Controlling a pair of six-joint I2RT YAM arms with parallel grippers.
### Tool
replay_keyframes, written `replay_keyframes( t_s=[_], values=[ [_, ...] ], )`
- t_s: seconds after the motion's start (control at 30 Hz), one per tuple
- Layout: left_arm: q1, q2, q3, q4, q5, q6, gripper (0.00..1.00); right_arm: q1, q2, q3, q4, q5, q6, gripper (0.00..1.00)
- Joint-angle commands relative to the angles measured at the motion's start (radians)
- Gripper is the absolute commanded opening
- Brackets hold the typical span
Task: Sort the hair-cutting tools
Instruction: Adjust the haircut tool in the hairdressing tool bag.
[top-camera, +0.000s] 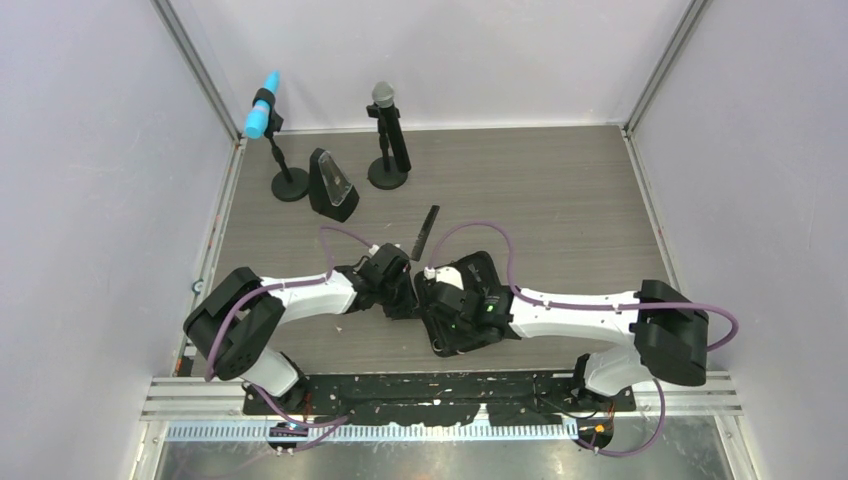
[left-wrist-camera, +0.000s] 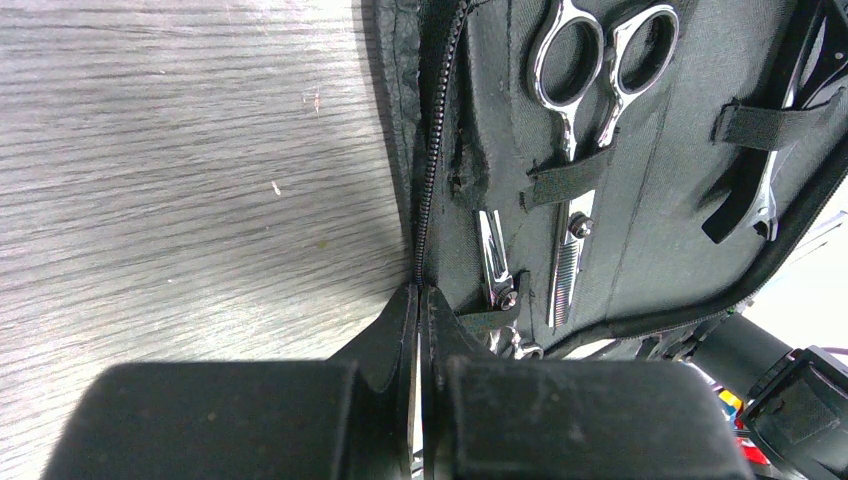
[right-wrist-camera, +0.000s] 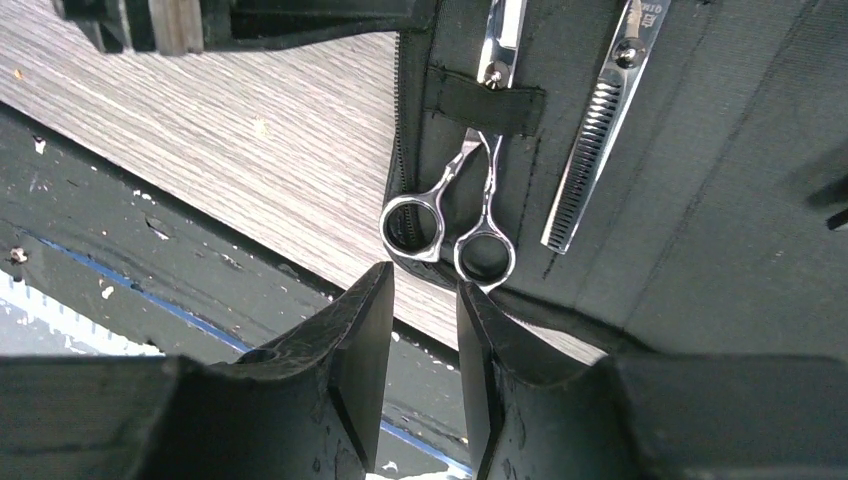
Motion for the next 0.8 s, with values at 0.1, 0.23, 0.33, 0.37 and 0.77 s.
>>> replay_keyframes(
  t_s=[0.1, 0.23, 0.33, 0.37, 0.77],
  values=[
    [-0.008, -0.01, -0.017, 0.006, -0.007, -0.001, 0.0, 0.012, 0.086, 0.06, 0.016, 0.043, 0.071, 0.4],
    [-0.009, -0.01, -0.017, 0.006, -0.004, 0.0, 0.0, 0.011, 0.124, 0.062, 0.02, 0.051, 0.075, 0.4],
    [-0.008, -0.001, -0.014, 0.006, 0.007, 0.005, 0.0, 0.011, 0.154, 0.067, 0.012, 0.07, 0.076, 0.4],
    [-0.009, 0.002, -0.01, 0.004, 0.013, 0.006, 0.0, 0.011, 0.16, 0.071, 0.004, 0.074, 0.076, 0.4],
    [-0.043, 0.052, 0.064, -0.135, 0.055, 0.112, 0.0, 0.009, 0.21, 0.126, -0.048, 0.167, 0.017, 0.2]
  ],
)
